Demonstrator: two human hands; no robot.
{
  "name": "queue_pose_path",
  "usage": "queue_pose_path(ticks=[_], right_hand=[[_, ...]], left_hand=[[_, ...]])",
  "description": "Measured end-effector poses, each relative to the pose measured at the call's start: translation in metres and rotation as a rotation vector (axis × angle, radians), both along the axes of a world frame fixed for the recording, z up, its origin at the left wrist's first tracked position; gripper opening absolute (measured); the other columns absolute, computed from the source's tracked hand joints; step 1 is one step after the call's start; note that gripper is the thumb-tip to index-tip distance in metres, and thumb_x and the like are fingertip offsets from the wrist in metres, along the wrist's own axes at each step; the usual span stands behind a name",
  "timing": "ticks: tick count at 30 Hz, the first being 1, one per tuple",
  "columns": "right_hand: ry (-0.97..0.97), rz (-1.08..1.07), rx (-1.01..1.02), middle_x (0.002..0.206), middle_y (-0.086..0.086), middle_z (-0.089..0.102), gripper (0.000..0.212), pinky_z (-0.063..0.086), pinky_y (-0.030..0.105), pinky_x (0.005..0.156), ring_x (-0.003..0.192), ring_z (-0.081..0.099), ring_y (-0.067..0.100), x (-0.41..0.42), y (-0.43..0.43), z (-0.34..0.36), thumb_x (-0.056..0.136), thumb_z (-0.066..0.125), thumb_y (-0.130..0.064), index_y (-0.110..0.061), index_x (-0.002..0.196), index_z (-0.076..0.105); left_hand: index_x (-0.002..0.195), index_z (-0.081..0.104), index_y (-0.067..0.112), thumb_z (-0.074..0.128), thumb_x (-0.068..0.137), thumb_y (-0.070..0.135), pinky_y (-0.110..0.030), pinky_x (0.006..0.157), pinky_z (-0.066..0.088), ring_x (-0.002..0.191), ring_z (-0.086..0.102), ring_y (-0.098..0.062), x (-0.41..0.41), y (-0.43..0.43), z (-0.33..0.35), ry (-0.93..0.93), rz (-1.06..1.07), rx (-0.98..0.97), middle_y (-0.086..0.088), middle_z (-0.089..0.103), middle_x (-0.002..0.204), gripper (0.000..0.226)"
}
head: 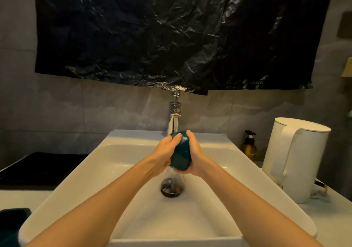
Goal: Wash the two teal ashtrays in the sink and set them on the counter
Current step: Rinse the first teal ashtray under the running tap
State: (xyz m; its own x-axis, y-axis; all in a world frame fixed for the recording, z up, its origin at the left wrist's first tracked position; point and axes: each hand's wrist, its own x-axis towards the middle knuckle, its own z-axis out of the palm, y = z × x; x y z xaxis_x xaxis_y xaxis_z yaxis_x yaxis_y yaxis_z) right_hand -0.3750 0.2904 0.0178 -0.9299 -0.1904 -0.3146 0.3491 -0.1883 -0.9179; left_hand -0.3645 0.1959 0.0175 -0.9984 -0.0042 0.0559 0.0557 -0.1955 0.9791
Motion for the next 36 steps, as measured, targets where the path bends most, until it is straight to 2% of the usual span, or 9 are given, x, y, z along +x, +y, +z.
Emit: queue_pose_path(ticks=[4,10,15,17,20,23,28,33,36], right_hand=[[-0.009,0.083,-0.049,0.102,0.013,0.064,0.050,0.051,0.042,0.089,0.095,0.061,0.028,-0.002,0.014,0.008,0.081,0.060,-0.059,-0.016,0.105,0.062],[0.182,0.110,-0.066,0.115,0.013,0.061,0.046,0.054,0.042,0.080,0.102,0.059,0.027,-0.008,0.011,0.000,0.087,0.054,-0.050,-0.028,0.127,0.052],[0.088,0.060,-0.039,0.115,0.013,0.061,0.051,0.056,0.043,0.077,0.102,0.060,0.029,-0.008,0.008,0.004,0.080,0.061,-0.061,-0.028,0.119,0.056],[0.065,0.097,-0.043,0.111,0.014,0.062,0.048,0.054,0.043,0.081,0.101,0.060,0.028,-0.006,0.009,0.005,0.083,0.059,-0.059,-0.023,0.115,0.058],[0.127,0.141,-0.036,0.113,0.013,0.060,0.043,0.054,0.044,0.080,0.103,0.059,0.028,-0.005,0.013,0.007,0.086,0.059,-0.050,-0.026,0.122,0.054],[0.104,0.099,-0.020,0.116,0.013,0.060,0.051,0.056,0.043,0.072,0.102,0.060,0.030,-0.005,0.010,0.008,0.080,0.064,-0.055,-0.029,0.123,0.053],[0.049,0.108,-0.052,0.114,0.015,0.060,0.050,0.053,0.045,0.079,0.104,0.058,0.030,-0.003,0.009,0.005,0.086,0.051,-0.064,-0.023,0.114,0.057],[0.319,0.050,0.131,0.120,0.009,0.055,0.028,0.056,0.048,0.078,0.106,0.058,0.030,-0.002,-0.001,0.000,0.092,0.047,-0.057,-0.045,0.117,0.046],[0.442,0.030,0.194,0.126,0.004,0.052,0.034,0.056,0.043,0.082,0.107,0.056,0.025,0.003,-0.008,-0.001,0.094,0.044,-0.054,-0.047,0.127,0.038]], left_hand=[[0.119,0.055,0.017,0.046,0.098,0.031,-0.039,0.089,0.053,0.108,0.060,-0.027,0.003,0.002,-0.002,0.082,-0.085,-0.151,-0.012,0.062,0.115,0.027],[0.113,0.055,0.024,0.043,0.099,0.031,-0.040,0.095,0.050,0.109,0.057,-0.024,0.003,-0.004,0.000,0.115,-0.094,-0.141,-0.010,0.060,0.115,0.020],[0.126,0.050,0.022,0.043,0.099,0.033,-0.040,0.096,0.049,0.112,0.056,-0.025,0.004,-0.003,-0.001,0.109,-0.164,-0.178,-0.009,0.059,0.120,0.031],[0.126,0.050,0.021,0.042,0.099,0.033,-0.041,0.096,0.049,0.112,0.056,-0.026,0.003,-0.006,-0.003,0.095,-0.166,-0.153,-0.010,0.058,0.121,0.031],[0.129,0.048,0.021,0.042,0.099,0.035,-0.042,0.098,0.048,0.115,0.055,-0.026,0.002,-0.011,-0.003,0.096,-0.198,-0.170,-0.011,0.057,0.124,0.034],[0.130,0.047,0.021,0.042,0.098,0.035,-0.041,0.098,0.048,0.116,0.055,-0.025,0.002,-0.011,-0.002,0.079,-0.216,-0.176,-0.011,0.056,0.124,0.034],[0.128,0.049,0.020,0.041,0.099,0.032,-0.036,0.092,0.051,0.113,0.056,-0.026,0.002,-0.010,-0.002,0.047,-0.221,-0.137,-0.011,0.058,0.121,0.032],[0.122,0.052,0.013,0.045,0.098,0.028,-0.038,0.089,0.051,0.109,0.057,-0.025,0.000,-0.009,0.003,0.024,-0.103,0.004,-0.013,0.059,0.117,0.030],[0.112,0.056,0.015,0.045,0.098,0.030,-0.034,0.078,0.052,0.097,0.058,-0.022,0.001,-0.009,0.007,-0.013,-0.022,0.113,-0.011,0.060,0.106,0.024]])
